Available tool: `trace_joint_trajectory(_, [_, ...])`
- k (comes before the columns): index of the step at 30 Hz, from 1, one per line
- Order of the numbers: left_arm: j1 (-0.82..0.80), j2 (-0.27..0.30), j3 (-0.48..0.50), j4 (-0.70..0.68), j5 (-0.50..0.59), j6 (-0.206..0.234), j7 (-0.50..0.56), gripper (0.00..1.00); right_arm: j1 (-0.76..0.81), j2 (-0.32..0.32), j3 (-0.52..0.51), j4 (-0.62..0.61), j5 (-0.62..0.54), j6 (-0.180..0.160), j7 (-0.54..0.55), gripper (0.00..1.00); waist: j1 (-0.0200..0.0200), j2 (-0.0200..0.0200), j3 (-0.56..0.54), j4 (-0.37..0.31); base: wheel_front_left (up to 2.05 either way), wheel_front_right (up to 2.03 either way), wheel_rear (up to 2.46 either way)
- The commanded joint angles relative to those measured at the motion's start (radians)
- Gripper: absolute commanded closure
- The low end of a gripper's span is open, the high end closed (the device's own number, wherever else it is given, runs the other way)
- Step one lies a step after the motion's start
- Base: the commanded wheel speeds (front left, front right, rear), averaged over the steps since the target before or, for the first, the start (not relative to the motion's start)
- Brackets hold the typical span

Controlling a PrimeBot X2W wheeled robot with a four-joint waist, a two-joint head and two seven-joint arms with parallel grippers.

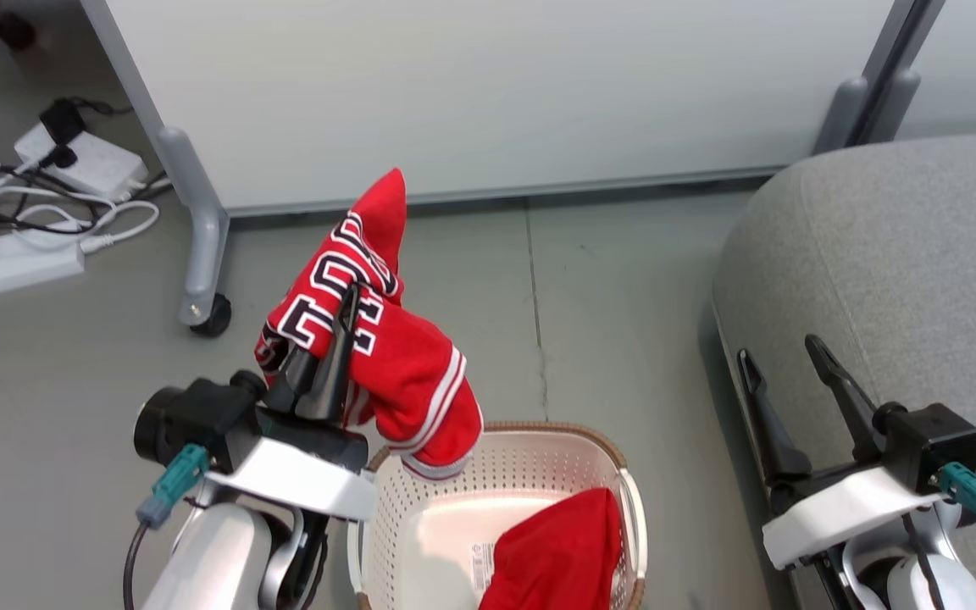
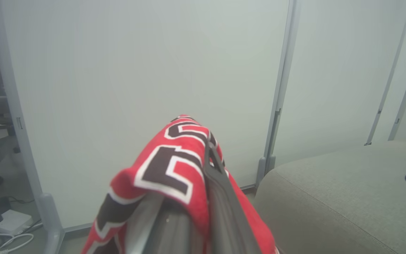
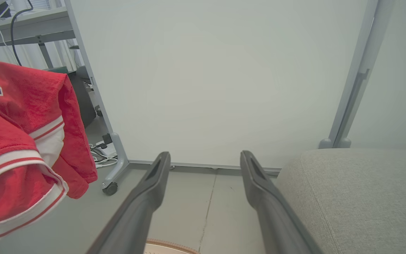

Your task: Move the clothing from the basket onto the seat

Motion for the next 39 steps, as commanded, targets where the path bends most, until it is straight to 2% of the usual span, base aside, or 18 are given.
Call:
trace_joint_trajectory(1, [0.025,0.008,-0.001,-0.024,0.0,0.007,-0.003,1.0,0.019,-0.006,-0.004,-0.004,0.005,0.002,0.006,0.0,0.0,0.0,-0.033,0.008,0.0,0.0,0.0])
trace_joint_trajectory(11, [0.131,0.022,-0.035,-0.162,0.003,0.026,0.035,1.0,0.075,-0.006,-0.004,-0.016,0.022,0.002,0.02,0.0,0.0,0.0,-0.085,0.015,0.0,0.0,0.0])
trace_joint_trajectory(27, [0.148,0.031,-0.052,-0.186,-0.008,0.036,0.056,1.0,0.07,-0.006,0.01,-0.014,0.049,0.002,0.012,0.0,0.0,0.0,-0.094,0.015,0.0,0.0,0.0])
trace_joint_trajectory(33, [0.137,0.035,-0.058,-0.182,-0.008,0.036,0.06,1.0,0.022,-0.005,0.111,-0.05,0.091,0.002,0.02,0.0,0.0,0.0,-0.09,0.016,0.0,0.0,0.0])
trace_joint_trajectory(39, [0.124,0.033,-0.071,-0.178,-0.004,0.034,0.062,1.0,-0.048,-0.006,0.317,-0.083,0.155,0.002,0.039,0.0,0.0,0.0,-0.082,0.02,0.0,0.0,0.0])
